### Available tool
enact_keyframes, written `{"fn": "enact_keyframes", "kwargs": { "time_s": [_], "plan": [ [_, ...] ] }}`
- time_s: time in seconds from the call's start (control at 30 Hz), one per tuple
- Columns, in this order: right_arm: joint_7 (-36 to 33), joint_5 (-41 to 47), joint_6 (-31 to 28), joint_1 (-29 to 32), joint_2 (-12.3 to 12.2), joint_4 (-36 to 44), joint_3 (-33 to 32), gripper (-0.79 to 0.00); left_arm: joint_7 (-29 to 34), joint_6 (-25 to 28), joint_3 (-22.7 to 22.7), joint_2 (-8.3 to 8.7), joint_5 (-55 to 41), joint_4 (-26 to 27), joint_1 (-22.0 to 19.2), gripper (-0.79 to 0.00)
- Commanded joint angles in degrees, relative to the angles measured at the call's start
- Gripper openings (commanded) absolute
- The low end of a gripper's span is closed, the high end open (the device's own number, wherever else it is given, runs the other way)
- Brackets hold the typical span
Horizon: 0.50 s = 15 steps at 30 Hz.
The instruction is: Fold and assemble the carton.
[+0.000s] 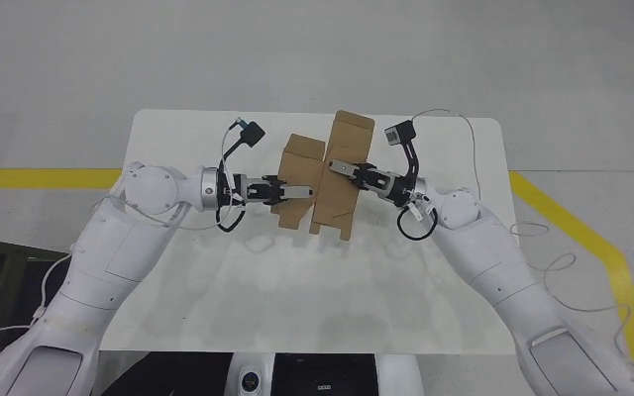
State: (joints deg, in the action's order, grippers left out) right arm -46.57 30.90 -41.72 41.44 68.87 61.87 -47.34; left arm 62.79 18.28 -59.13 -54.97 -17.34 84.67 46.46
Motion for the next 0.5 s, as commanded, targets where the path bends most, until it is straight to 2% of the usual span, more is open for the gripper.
{"fn": "enact_keyframes", "kwargs": {
  "time_s": [0.0,0.1,0.13,0.2,0.23,0.27,0.47],
  "plan": [
    [-0.04,-0.25,-0.01,0.11,0.09,0.04,-0.20,-0.785,0.03,-0.09,0.04,-0.06,0.00,-0.05,0.00,-0.785],
    [-0.13,-0.52,0.06,0.31,0.25,0.12,-0.53,-0.785,0.20,-0.22,0.02,-0.13,-0.18,-0.14,-0.01,-0.785],
    [-0.16,-0.61,0.08,0.39,0.30,0.15,-0.64,-0.739,0.19,-0.32,-0.01,-0.15,-0.22,-0.22,0.00,-0.785],
    [-0.25,-0.79,0.09,0.58,0.38,0.22,-0.87,-0.486,0.27,-0.34,-0.08,-0.19,-0.34,-0.23,0.03,-0.785],
    [-0.30,-0.95,0.04,0.65,0.41,0.25,-1.01,-0.105,0.36,-0.38,-0.12,-0.20,-0.38,-0.27,0.06,-0.785],
    [-0.32,-0.99,-0.02,0.75,0.44,0.31,-1.16,0.000,0.48,-0.44,-0.18,-0.21,-0.42,-0.28,0.08,-0.785],
    [-2.54,-1.54,-1.13,1.08,0.28,0.31,-2.61,0.000,3.17,-1.70,-1.67,0.03,-1.84,-1.80,-0.65,-0.785]
  ]
}}
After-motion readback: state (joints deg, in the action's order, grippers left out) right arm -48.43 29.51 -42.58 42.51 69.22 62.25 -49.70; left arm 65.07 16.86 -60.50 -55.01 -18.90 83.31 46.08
